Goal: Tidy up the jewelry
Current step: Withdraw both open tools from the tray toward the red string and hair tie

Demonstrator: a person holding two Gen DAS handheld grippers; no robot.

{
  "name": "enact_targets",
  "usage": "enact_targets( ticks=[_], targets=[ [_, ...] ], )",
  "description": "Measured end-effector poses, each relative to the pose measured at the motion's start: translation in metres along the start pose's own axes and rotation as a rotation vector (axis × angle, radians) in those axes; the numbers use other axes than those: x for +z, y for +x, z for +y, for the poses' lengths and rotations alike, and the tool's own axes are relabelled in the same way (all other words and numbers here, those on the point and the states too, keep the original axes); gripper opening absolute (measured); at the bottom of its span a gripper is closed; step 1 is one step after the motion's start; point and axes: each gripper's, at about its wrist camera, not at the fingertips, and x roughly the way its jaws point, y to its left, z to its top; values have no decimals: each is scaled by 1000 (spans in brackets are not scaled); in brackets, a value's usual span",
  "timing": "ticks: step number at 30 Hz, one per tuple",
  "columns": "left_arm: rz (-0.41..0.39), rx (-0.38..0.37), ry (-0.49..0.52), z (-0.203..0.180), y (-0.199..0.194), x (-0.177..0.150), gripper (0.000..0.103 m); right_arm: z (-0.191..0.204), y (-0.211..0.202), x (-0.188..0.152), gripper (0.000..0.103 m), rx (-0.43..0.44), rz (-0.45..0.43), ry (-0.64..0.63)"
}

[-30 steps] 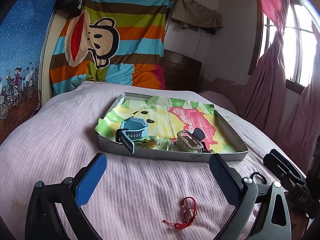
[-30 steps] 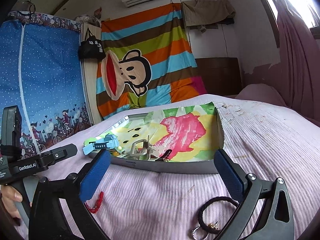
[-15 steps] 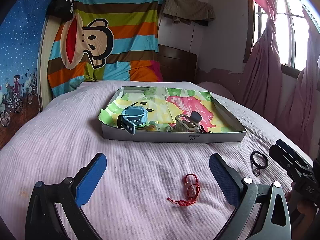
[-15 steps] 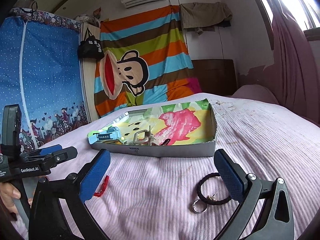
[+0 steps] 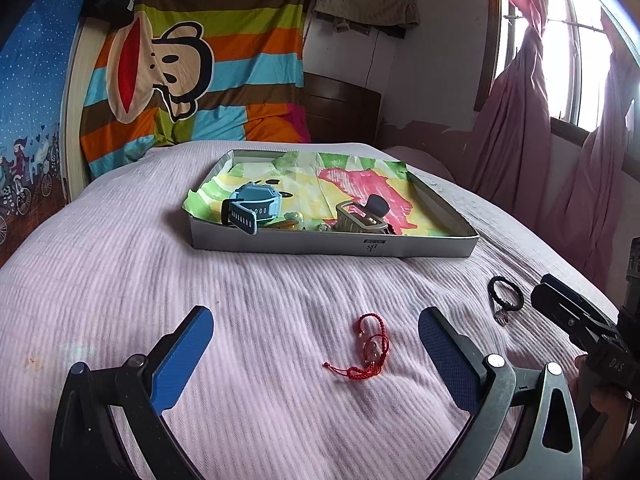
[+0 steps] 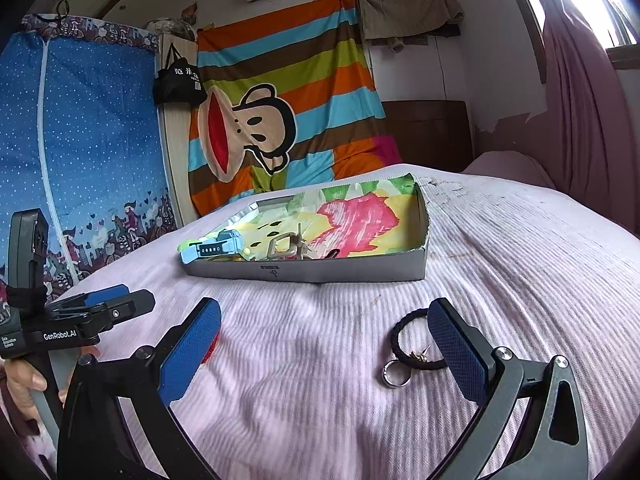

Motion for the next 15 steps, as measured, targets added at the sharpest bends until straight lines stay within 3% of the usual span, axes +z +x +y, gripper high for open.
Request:
enact_targets(
  ticks=[9,15],
  targets=[
    [66,-47,69,-13,10,-5,103,-9,2,-9,101,-7,43,51],
    [100,-84,90,-18,15,-7,102,-11,8,-16,84,-11,83,73]
  ],
)
